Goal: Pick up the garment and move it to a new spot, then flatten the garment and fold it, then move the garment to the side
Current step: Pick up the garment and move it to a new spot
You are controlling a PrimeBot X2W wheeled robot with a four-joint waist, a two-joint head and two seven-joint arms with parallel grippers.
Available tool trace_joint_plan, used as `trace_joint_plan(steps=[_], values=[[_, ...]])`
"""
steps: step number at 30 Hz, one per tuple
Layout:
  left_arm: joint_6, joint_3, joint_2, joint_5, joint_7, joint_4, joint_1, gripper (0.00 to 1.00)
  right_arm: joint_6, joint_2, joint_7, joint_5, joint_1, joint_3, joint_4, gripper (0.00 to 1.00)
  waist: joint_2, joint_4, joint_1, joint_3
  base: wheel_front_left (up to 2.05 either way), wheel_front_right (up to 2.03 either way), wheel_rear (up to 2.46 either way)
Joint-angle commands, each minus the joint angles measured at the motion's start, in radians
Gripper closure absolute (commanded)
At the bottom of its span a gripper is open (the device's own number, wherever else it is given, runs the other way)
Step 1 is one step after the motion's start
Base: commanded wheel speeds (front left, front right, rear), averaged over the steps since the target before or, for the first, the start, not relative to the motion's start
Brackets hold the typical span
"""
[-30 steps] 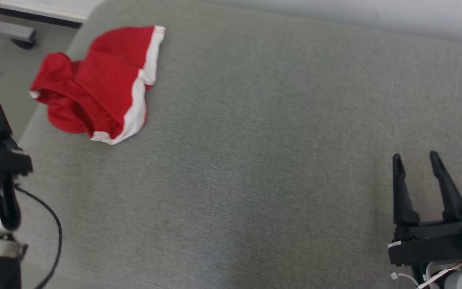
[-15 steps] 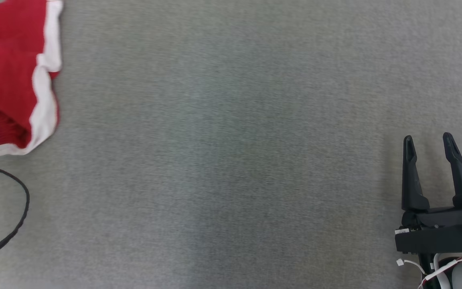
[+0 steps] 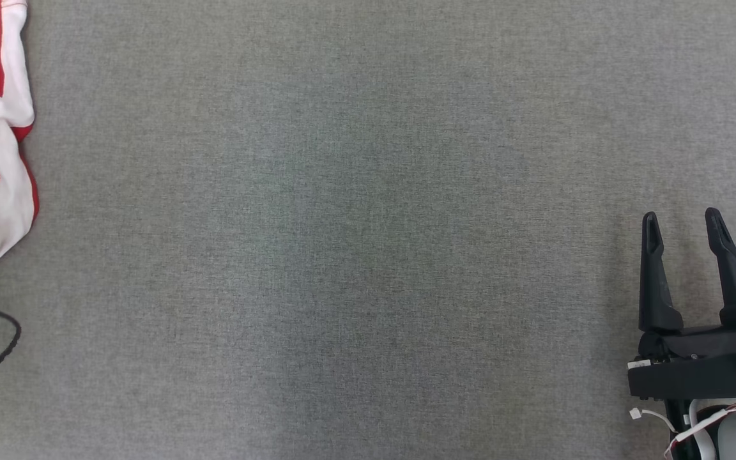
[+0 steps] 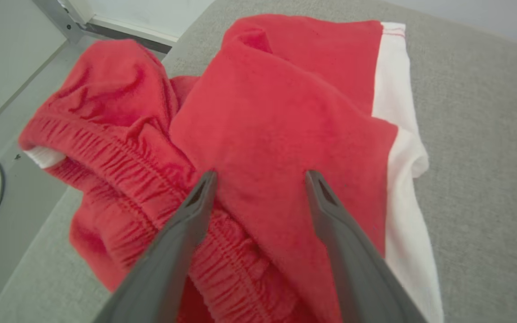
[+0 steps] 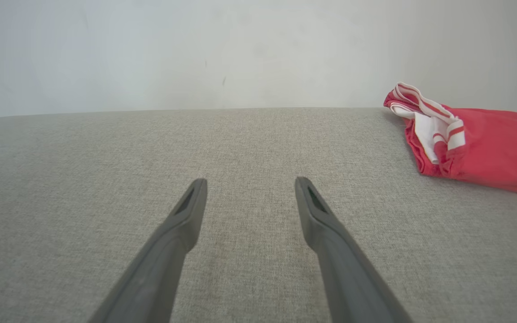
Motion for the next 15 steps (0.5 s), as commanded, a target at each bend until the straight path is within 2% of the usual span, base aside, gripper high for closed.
trace_joint_plan(steps=[1,8,10,11,12,13,15], values=[[-0.005,-0.003,0.011,-0.011,0.028,0.018,-0.006,0.0,-0.002,0.004,-0.006,0.002,-0.007,0.001,0.002,0.0,-0.0002,-0.006,-0.0001,-0.003,0.0,0.0,0.0],[0.001,-0.025,0.017,-0.036,0.183,0.095,0.0,0.0,-0.002,0.008,-0.005,-0.003,-0.002,-0.003,-0.002,0.0,-0.0002,-0.022,-0.0001,-0.007,0.0,0.0,0.0],[0.008,-0.023,0.01,-0.042,0.197,0.113,0.002,0.0,-0.002,0.009,-0.003,-0.006,-0.004,-0.002,-0.006,0.0,-0.0002,-0.027,-0.0001,-0.005,0.0,0.0,0.0],[0.008,-0.025,0.01,-0.039,0.19,0.117,0.005,0.2,-0.002,0.009,-0.002,-0.008,-0.006,-0.001,-0.007,0.0,-0.0002,-0.028,-0.0001,-0.005,0.0,0.0,0.0],[0.012,-0.028,0.012,-0.032,0.175,0.117,0.007,0.89,-0.002,0.01,-0.001,-0.009,-0.009,0.0,-0.007,0.0,-0.0002,-0.031,-0.0001,-0.006,0.0,0.0,0.0],[0.019,-0.028,0.015,-0.026,0.151,0.115,0.009,1.0,-0.002,0.01,-0.001,-0.01,-0.01,-0.001,-0.006,0.0,-0.0002,-0.032,-0.0001,-0.008,0.0,0.0,0.0],[0.031,-0.03,0.02,-0.015,0.101,0.108,0.009,1.0,-0.002,0.009,-0.002,-0.007,-0.011,-0.005,-0.002,0.0,-0.0002,-0.032,-0.0001,-0.016,0.0,0.0,0.0]])
